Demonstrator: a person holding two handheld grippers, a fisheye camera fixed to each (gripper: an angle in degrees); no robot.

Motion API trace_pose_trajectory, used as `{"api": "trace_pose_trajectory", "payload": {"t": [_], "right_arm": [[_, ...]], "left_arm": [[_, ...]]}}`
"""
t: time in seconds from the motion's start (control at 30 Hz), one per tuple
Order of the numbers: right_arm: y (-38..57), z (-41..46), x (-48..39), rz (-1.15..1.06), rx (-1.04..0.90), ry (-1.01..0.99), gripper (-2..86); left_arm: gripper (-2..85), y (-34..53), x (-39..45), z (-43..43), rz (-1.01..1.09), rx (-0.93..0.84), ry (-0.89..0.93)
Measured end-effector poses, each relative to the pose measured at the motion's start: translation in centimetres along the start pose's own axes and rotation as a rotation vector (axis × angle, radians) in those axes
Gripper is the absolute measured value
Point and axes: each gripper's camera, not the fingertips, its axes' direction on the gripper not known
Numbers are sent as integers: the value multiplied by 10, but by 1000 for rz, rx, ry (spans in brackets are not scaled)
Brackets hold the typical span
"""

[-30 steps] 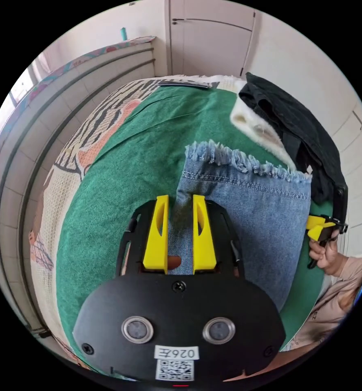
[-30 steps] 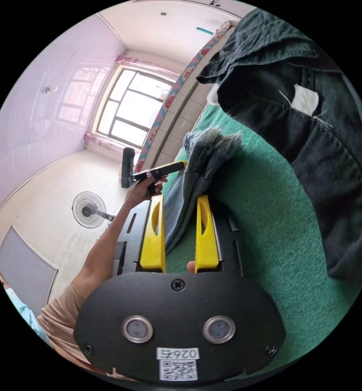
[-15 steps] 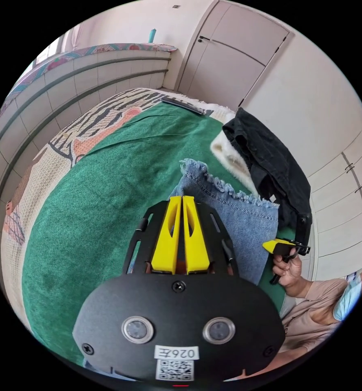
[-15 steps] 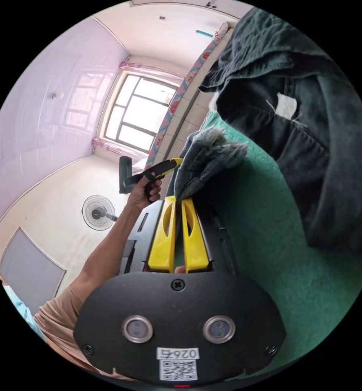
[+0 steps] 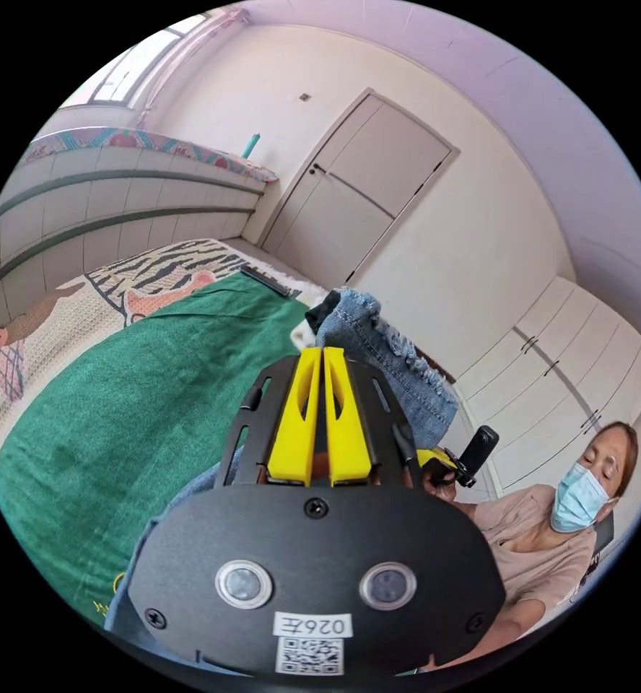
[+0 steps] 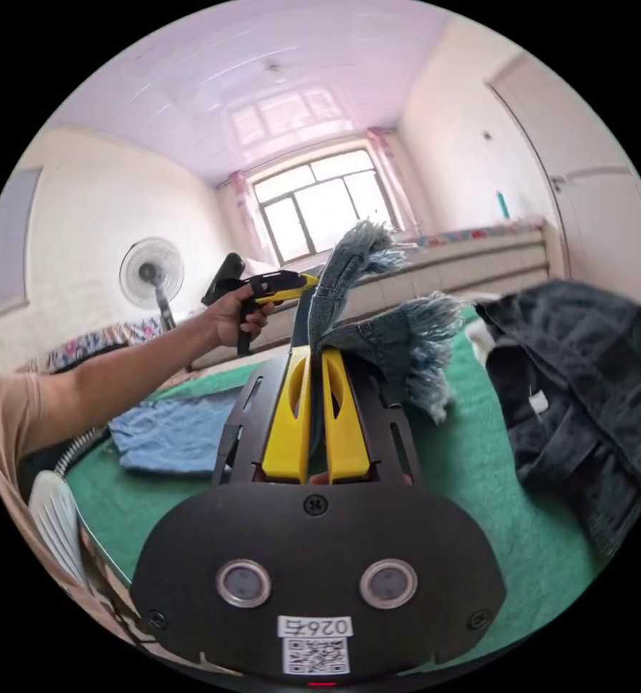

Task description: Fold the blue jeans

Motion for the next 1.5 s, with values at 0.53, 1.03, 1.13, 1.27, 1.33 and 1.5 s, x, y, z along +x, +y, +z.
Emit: {"api": "trace_pose_trajectory", "payload": {"t": [0.53, 1.03, 1.13, 1.27, 1.33, 1.5], "right_arm": [[597, 263, -290, -1036, -594, -34, 15], [654, 164, -144, -1132, -675, -206, 43], [567, 133, -26, -708, -634, -310, 24], [461, 157, 146, -259, -591, -186, 73], [428, 185, 190, -171, -622, -197, 125], [356, 286, 259, 0, -863, -374, 8]], "left_arm": [[-9, 314, -117, -227, -603, 294, -232], [92, 229, 60, -126, 24, -233, -369], [35, 236, 47, -105, -22, -356, -660], [42, 267, 14, -126, -232, -362, -778], [53, 294, 1, -143, -347, -358, -717], [34, 325, -2, -166, -426, -302, -605]]}}
